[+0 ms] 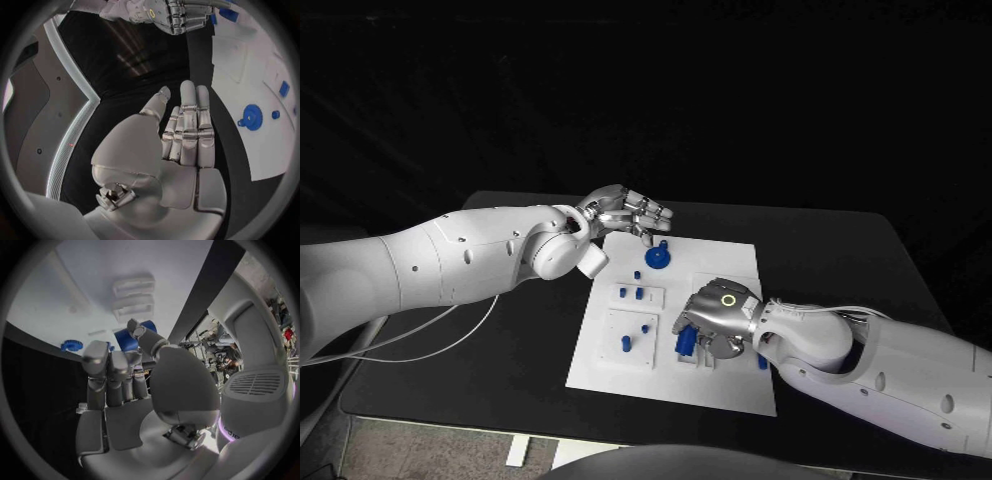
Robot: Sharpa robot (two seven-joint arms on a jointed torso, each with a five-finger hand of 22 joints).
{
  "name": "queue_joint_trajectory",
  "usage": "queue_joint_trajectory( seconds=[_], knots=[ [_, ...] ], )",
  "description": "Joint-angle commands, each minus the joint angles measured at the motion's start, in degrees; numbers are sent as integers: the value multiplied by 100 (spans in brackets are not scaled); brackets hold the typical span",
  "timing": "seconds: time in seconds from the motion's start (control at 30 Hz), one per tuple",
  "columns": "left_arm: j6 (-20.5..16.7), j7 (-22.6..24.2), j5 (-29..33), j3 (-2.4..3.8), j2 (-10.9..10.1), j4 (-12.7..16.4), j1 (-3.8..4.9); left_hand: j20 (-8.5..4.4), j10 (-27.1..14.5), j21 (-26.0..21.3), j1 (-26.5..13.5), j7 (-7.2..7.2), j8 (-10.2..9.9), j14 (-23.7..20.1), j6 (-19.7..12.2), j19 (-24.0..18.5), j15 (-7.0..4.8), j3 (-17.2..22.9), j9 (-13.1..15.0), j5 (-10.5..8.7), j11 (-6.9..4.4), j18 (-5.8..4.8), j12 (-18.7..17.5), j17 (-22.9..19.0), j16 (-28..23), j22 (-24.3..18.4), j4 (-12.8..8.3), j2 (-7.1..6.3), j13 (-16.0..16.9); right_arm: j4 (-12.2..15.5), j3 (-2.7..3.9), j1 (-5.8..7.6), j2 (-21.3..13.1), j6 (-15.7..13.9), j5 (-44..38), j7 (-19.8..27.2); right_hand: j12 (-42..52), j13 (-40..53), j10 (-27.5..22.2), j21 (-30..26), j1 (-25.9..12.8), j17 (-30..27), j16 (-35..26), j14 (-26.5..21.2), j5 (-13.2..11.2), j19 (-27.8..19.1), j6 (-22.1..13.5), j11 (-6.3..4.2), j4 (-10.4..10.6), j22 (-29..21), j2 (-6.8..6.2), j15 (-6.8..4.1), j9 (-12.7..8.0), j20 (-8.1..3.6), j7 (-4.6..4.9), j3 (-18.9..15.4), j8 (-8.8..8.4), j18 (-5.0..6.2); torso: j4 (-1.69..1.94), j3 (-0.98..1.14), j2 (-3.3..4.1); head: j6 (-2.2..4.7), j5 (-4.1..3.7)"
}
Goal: Assemble the parts on the task board
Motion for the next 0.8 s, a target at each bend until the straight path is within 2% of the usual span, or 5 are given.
queue_joint_trajectory(
  seconds=[0.03, 0.27, 0.8],
  knots=[
    [74, 39, 40, 4, 9, 10, 8, 14, 10, -19, 22, 8, -19, -36, -67, 13, 6, -23, 2, -27, 5, -4, -17, -8, 35, -7, 0, 36, -4, 18, -3, 8, -2, 101, 130, 230, 50, 10, -48, 30, -58, 3, 27, 10, 34, 63, 146, 7, 2, 565, 6, 43, 5, 30, 122, 0, 39, -73, 3, -1, 0, -1, -3],
    [75, 40, 40, 4, 5, 13, 8, 14, 10, -19, 22, 8, -19, -36, -67, 13, 6, -23, 2, -27, 5, -4, -17, -8, 35, -7, 0, 36, -4, -19, -13, 12, 15, 250, 163, 295, 63, 17, -65, 35, -61, 5, 24, 5, 62, 54, 135, 9, 2, 566, 16, 44, 4, 31, 123, -21, 38, -73, 0, 3, 4, -5, 1],
    [78, 46, 40, 4, 2, 18, 8, 13, 9, -17, 29, 2, -17, -35, -70, 13, 5, -29, 2, -26, 3, -3, -17, -8, 35, -9, 2, 39, -4, -208, -161, 11, 97, 308, 145, 342, 71, 11, -81, 42, -66, 0, 17, 1, 77, 42, 115, 11, -2, 564, 32, 52, 4, 38, 123, -45, 38, -74, 4, 5, 6, -22, -20]
  ],
)
